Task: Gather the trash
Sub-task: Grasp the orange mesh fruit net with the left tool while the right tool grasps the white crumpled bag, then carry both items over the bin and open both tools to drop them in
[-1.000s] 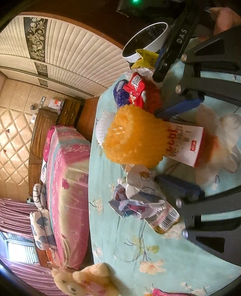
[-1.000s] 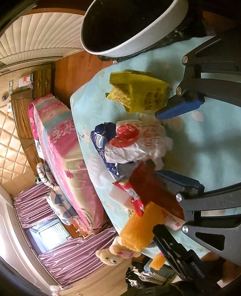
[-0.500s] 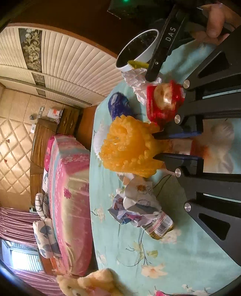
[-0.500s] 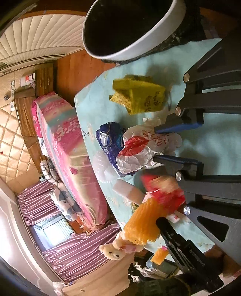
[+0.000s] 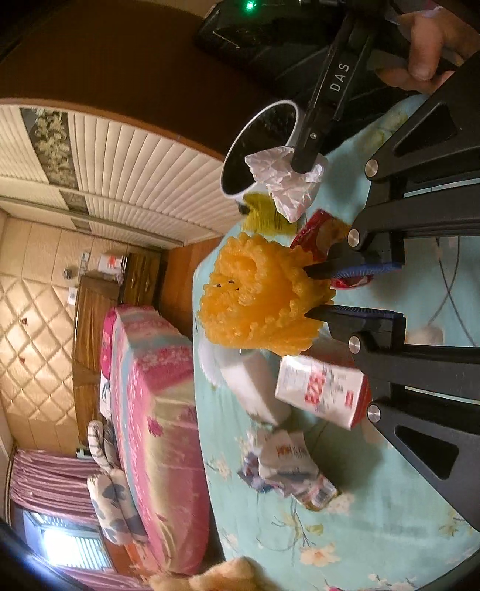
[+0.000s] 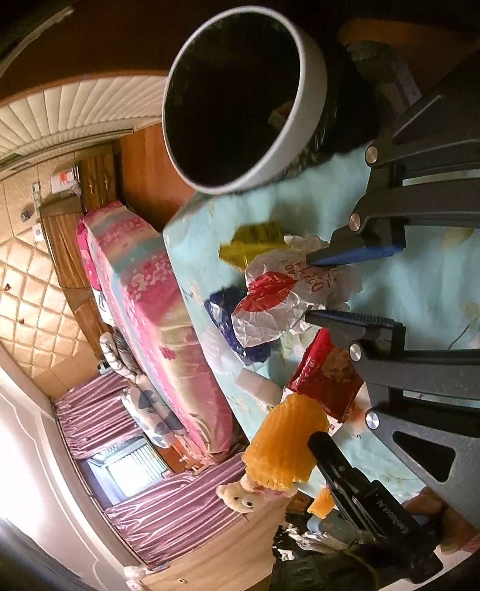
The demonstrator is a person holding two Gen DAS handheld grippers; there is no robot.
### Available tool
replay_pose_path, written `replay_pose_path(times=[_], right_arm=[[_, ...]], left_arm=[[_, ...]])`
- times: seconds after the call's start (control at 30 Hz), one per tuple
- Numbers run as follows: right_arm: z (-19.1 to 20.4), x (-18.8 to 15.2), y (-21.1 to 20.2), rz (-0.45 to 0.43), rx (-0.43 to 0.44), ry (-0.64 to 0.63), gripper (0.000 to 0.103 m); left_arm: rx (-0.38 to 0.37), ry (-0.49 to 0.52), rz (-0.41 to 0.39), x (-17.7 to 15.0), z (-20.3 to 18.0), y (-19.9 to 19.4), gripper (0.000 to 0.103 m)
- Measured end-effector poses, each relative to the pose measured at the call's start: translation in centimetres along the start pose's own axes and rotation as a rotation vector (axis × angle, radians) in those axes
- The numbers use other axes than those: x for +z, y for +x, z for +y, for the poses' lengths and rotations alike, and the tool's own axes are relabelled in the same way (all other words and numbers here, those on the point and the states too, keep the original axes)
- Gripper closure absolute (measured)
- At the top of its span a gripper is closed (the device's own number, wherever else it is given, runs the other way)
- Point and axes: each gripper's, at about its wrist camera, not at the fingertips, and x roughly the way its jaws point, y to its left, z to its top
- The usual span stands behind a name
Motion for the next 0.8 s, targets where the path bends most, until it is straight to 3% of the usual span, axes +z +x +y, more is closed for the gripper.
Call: replay_pose_path(times=[0.8], right_arm=[[-7.0,0.6,-4.5,-0.063,-0.095,0.083,0.079]], left_arm=[[-0.111,0.141,0.065,2.3,-5.8,5.1,0.090]])
